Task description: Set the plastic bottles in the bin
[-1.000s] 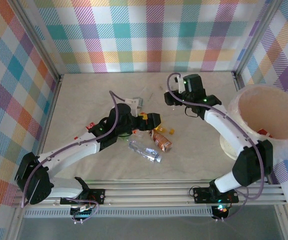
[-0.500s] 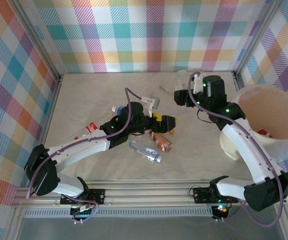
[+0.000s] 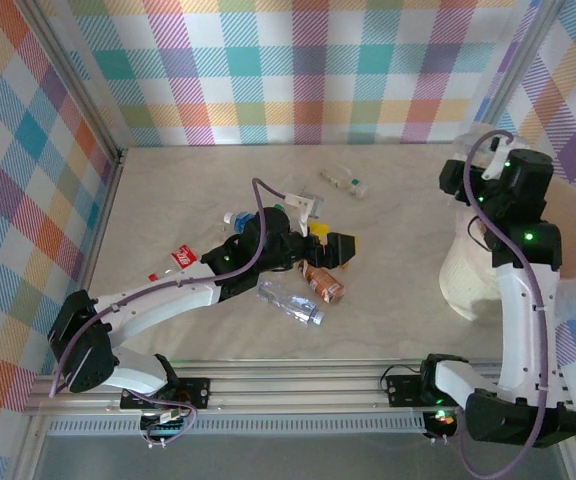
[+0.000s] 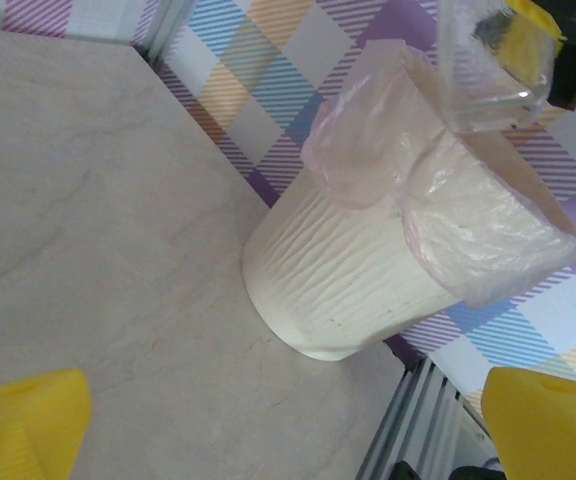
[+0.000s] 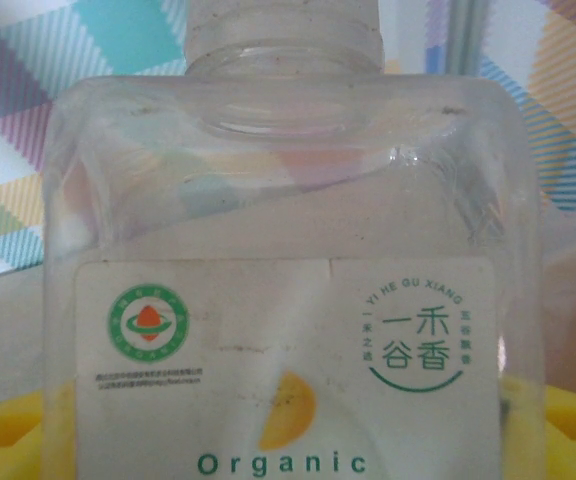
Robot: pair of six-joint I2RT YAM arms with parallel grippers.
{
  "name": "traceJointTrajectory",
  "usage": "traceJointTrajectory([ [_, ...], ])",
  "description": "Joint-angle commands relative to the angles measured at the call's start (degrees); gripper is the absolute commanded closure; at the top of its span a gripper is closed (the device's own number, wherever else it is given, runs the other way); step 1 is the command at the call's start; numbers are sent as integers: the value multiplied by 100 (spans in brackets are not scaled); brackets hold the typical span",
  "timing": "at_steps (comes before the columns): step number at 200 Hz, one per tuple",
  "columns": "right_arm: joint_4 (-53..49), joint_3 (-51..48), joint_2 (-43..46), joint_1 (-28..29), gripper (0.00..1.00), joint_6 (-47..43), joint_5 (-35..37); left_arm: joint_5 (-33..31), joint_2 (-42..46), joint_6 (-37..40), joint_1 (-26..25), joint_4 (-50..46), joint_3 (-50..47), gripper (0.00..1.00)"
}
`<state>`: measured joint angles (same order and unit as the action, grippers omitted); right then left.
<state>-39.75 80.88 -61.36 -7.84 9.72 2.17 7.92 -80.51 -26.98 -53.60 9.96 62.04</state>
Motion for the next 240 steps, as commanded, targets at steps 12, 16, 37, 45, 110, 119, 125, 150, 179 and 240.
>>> traceJointTrajectory([
  [12, -499, 469, -116, -834, 30, 47, -391, -344, 111, -304, -76, 446, -247, 0],
  [16, -542, 500, -141, -961, 30, 52, -433, -351, 94, -346, -80, 477, -264, 0],
  [37, -878, 722, -405, -1527, 30, 49, -601, -335, 2, -537, -73, 422, -314, 0],
  [45, -1050, 810, -527, -1683, 30, 20, -576, -327, -1, -578, -80, 397, -324, 0],
  [110, -1959, 1115, -1327, -2155, 28, -266, 415, -468, 1, -630, -80, 401, -379, 0],
  [119, -1970, 1044, -1375, -2157, 28, -275, 554, -513, 2, -679, -79, 476, -432, 0],
  [125, -1958, 999, -1401, -2152, 27, -277, 669, -541, -8, -714, -80, 506, -453, 0],
  [150, -1915, 862, -1478, -2169, 26, -330, 1081, -613, 17, -756, -80, 534, -465, 0],
  [179, -1780, 616, -1495, -2244, 25, -307, 1504, -806, 115, -653, -86, 410, -491, 0],
  [240, -1361, 164, -1411, -2289, 11, -55, 2101, -1065, 232, -648, -80, 279, -608, 0],
])
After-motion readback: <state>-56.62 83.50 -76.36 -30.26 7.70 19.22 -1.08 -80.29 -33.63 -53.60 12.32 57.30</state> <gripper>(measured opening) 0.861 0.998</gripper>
